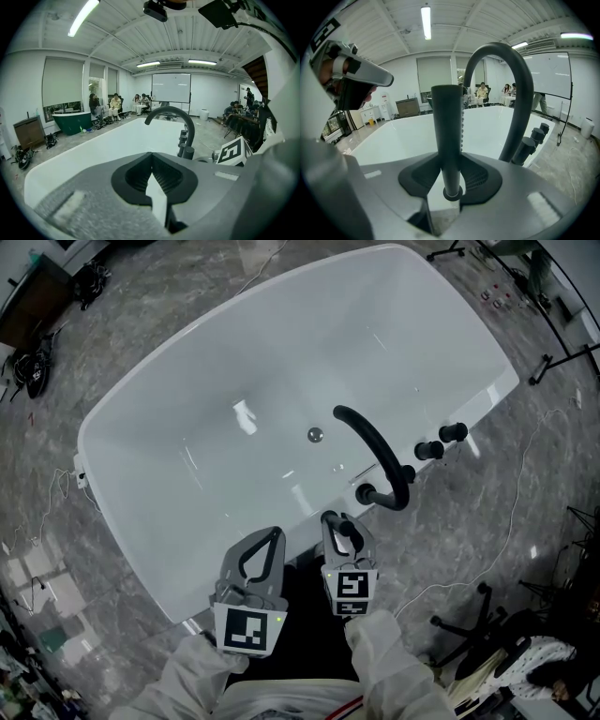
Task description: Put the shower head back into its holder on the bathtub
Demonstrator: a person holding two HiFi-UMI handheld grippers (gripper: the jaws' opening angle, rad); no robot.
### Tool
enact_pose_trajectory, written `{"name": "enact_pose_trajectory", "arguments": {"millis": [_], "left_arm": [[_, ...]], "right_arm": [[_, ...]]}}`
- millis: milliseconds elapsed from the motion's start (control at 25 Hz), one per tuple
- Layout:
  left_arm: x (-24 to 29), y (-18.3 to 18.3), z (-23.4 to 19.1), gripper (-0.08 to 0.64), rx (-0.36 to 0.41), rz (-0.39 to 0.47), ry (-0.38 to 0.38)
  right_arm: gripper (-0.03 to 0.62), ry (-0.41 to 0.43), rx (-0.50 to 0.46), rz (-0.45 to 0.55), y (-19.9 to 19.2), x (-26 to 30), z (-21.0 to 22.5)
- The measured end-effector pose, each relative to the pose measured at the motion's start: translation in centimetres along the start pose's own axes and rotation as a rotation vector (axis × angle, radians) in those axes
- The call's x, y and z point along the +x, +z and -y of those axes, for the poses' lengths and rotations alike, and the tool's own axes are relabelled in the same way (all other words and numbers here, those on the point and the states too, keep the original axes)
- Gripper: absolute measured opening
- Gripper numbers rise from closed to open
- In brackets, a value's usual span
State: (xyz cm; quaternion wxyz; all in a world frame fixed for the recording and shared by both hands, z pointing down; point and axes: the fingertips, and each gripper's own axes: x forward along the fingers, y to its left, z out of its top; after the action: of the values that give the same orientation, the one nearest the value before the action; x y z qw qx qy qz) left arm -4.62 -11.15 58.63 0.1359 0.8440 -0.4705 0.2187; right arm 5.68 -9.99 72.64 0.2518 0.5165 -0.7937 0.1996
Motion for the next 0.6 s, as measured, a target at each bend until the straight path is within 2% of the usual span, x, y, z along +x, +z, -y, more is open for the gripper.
{"name": "enact_pose_trajectory", "arguments": {"millis": [600], "left_arm": [[-0.02,-0.66,0.5,-0.008,-0.005,-0.013,-0.01]], "right_arm": [[0.137,-0.028,-0.01,0.018,-0.9,-0.33,-0.34]]}}
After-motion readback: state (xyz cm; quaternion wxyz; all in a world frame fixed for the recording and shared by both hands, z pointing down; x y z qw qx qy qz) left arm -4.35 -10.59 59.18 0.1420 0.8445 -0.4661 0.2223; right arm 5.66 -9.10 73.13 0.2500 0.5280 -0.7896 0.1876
